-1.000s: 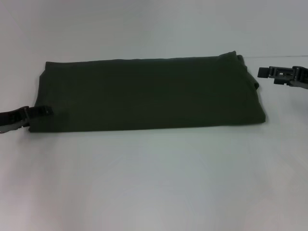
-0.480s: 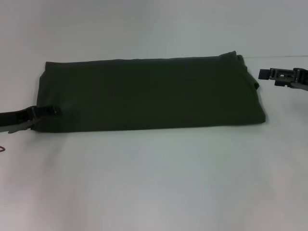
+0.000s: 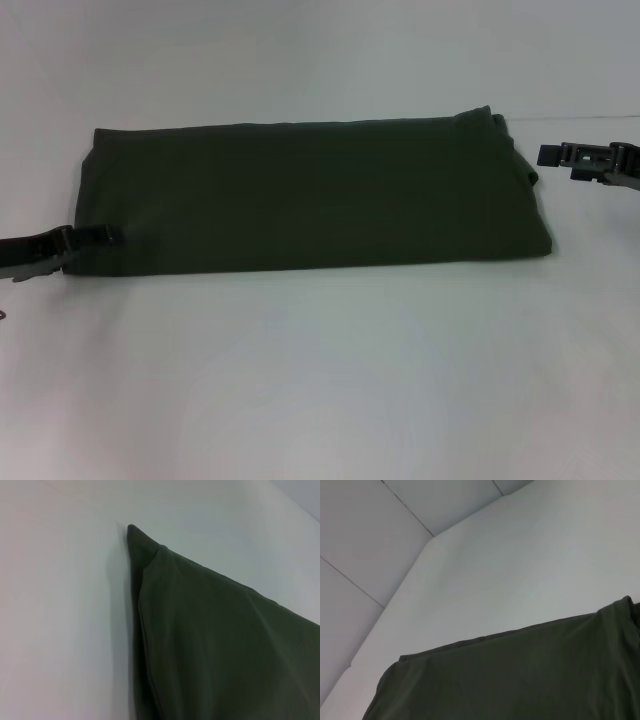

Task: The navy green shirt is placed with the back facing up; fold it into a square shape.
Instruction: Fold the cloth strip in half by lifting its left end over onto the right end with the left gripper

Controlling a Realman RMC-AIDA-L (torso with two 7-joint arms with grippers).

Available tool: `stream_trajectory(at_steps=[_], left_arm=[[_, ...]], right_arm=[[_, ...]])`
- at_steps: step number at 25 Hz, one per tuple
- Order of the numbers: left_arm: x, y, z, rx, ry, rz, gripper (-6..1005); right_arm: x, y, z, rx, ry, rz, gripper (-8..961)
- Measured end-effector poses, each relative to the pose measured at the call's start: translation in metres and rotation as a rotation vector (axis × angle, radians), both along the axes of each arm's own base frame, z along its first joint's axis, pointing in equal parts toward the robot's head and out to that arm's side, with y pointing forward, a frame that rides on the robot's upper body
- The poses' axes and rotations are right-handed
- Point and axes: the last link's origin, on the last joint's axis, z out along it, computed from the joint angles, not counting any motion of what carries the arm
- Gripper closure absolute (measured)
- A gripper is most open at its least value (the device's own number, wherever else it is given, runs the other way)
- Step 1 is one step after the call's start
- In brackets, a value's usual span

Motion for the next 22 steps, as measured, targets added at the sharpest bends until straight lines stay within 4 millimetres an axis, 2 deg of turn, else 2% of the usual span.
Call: stream_trajectory(at_steps=[8,13,22], left_arm=[[-0.0006,-0.0004,-0.0001,0.0,0.002,0.001,145],[-0.0015,-0.0013,-0.0001,-0.002,0.003,0.003,298],[-0.004,-0.0035,-0.0009,-0.009,0.009,0.01,438]], right_arm=[[0.0,0.0,0.0,0.0,0.001,-0.002,57],[0.0,0.0,0.0,0.0,0.001,-0.001,60],[-0.0001,0.0,-0.0004,0.0,0.0,0.0,64]])
